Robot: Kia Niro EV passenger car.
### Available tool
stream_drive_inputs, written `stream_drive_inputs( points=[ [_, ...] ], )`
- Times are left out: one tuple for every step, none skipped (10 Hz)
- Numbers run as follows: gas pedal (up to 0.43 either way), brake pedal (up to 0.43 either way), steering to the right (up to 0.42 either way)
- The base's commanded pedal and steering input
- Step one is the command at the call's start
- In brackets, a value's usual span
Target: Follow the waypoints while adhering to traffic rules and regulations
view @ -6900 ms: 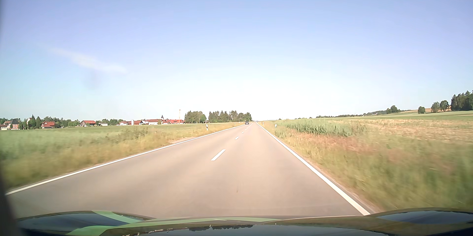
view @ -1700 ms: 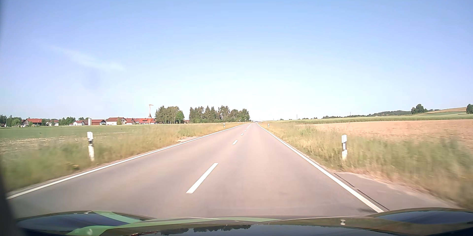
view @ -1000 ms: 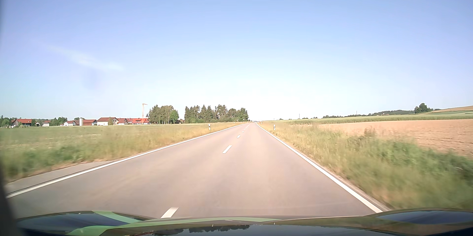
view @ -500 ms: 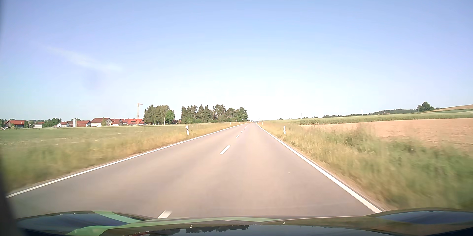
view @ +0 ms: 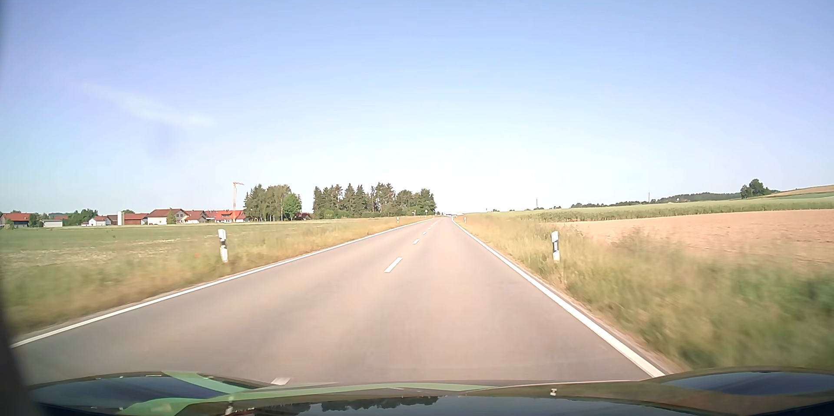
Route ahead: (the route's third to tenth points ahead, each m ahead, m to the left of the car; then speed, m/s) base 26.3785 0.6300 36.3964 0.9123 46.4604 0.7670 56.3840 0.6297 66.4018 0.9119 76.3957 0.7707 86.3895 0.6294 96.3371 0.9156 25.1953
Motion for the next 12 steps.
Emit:
stream_drive_inputs(
  points=[
    [0.287, 0.000, -0.001],
    [0.280, 0.000, -0.001],
    [0.260, 0.000, -0.001],
    [0.240, 0.000, -0.002],
    [0.240, 0.000, -0.002],
    [0.228, 0.000, -0.002],
    [0.228, 0.000, -0.002],
    [0.220, 0.000, -0.002],
    [0.220, 0.000, -0.002],
    [0.209, 0.000, -0.003],
    [0.197, 0.000, -0.002],
    [0.197, 0.000, -0.002]
  ],
)
